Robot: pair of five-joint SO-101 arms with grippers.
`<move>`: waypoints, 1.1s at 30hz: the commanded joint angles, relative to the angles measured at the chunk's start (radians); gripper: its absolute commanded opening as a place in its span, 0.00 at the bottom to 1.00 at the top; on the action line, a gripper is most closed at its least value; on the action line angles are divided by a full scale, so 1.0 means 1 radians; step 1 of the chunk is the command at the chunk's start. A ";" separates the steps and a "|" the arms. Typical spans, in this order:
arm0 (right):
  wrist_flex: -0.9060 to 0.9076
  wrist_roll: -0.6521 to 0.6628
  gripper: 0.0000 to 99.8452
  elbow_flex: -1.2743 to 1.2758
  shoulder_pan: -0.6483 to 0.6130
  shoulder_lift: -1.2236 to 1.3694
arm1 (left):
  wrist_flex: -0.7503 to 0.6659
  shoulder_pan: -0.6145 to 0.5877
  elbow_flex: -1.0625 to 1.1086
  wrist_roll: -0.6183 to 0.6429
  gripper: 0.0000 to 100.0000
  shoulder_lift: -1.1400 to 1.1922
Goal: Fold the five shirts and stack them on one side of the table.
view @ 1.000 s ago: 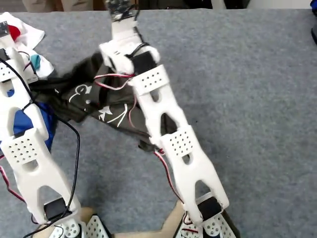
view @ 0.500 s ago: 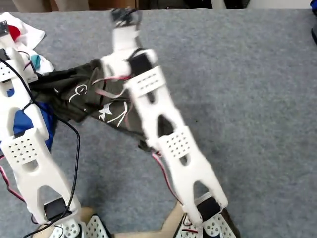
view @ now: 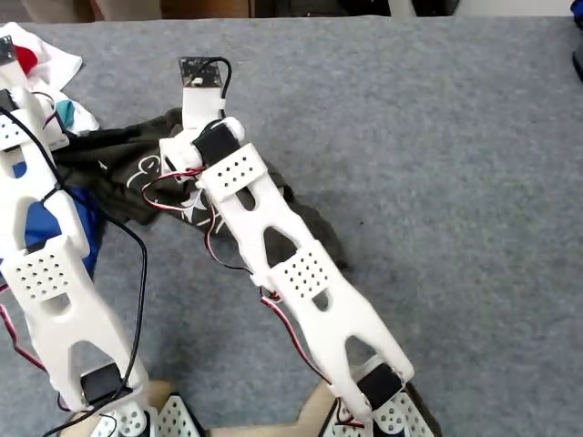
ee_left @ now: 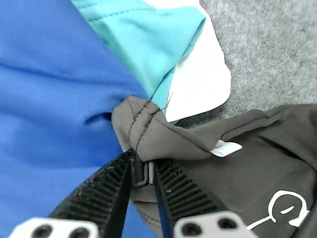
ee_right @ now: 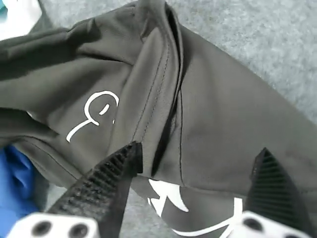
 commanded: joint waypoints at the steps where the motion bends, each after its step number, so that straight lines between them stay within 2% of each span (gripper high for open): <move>1: 0.006 -0.077 0.35 -0.008 -0.012 -0.004 | -0.017 -0.008 -0.005 -0.002 0.02 -0.007; 7: -0.014 -0.163 0.35 -0.007 -0.058 -0.001 | -0.017 -0.008 -0.003 -0.002 0.02 -0.007; 20: -0.207 -0.173 0.34 -0.008 -0.093 0.097 | -0.017 -0.020 -0.003 -0.002 0.02 -0.007; 28: -0.284 -0.170 0.09 -0.010 -0.088 0.130 | -0.017 -0.018 -0.003 -0.002 0.02 -0.007; 33: -0.259 -0.147 0.06 -0.012 -0.071 0.130 | -0.018 -0.018 -0.003 -0.002 0.02 -0.007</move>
